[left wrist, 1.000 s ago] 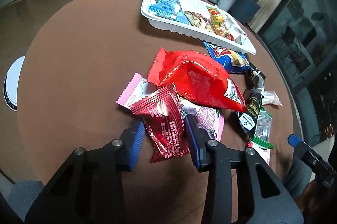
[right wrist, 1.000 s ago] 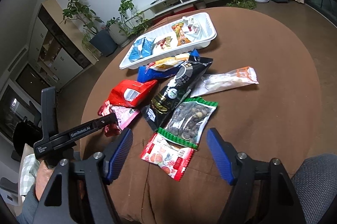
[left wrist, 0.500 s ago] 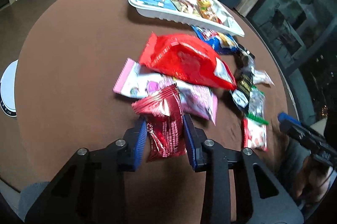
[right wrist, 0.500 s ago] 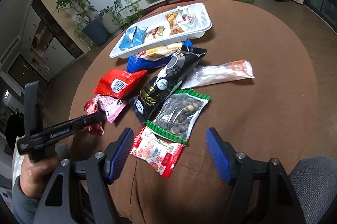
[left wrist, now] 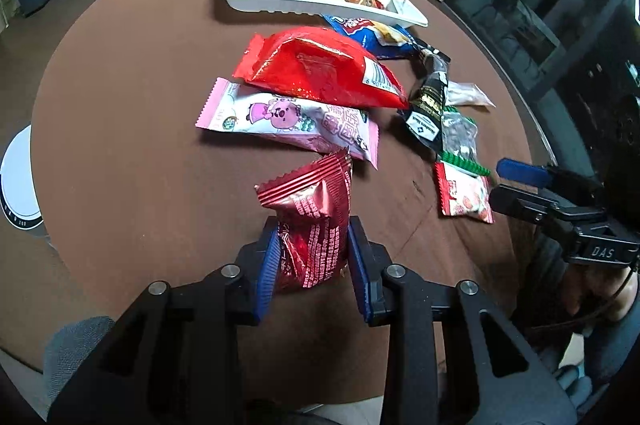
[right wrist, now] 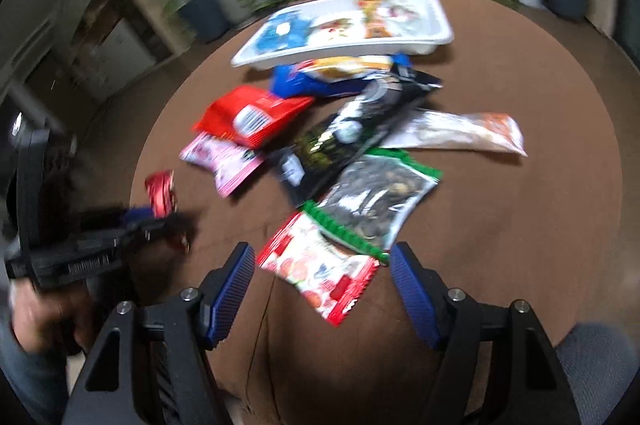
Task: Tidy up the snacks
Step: 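Grasp the dark red wafer packet with the left tool while the right tool grips the red-white candy packet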
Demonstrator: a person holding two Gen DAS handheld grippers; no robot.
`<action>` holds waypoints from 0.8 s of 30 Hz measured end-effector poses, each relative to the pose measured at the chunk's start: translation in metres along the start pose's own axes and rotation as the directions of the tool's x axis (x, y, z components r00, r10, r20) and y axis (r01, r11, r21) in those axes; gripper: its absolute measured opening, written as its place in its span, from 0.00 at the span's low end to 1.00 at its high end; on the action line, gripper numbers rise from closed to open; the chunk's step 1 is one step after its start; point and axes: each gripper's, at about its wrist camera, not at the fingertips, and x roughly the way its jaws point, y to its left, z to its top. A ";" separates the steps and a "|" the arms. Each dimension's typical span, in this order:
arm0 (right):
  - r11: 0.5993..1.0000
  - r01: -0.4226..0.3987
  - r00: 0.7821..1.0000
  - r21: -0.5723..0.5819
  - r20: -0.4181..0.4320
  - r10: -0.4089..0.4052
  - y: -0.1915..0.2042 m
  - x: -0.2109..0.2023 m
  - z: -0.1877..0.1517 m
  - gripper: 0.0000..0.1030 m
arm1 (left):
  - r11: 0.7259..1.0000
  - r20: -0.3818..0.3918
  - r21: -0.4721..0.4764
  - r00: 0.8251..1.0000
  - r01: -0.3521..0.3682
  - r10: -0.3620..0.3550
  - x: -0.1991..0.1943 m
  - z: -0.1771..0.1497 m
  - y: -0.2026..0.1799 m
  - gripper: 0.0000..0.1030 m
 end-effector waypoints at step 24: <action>0.874 -0.113 0.961 -0.473 -0.275 -0.025 0.038 0.041 0.007 0.55 | 1.000 -0.032 0.020 0.999 0.023 -0.022 0.015 0.014 -0.005 0.29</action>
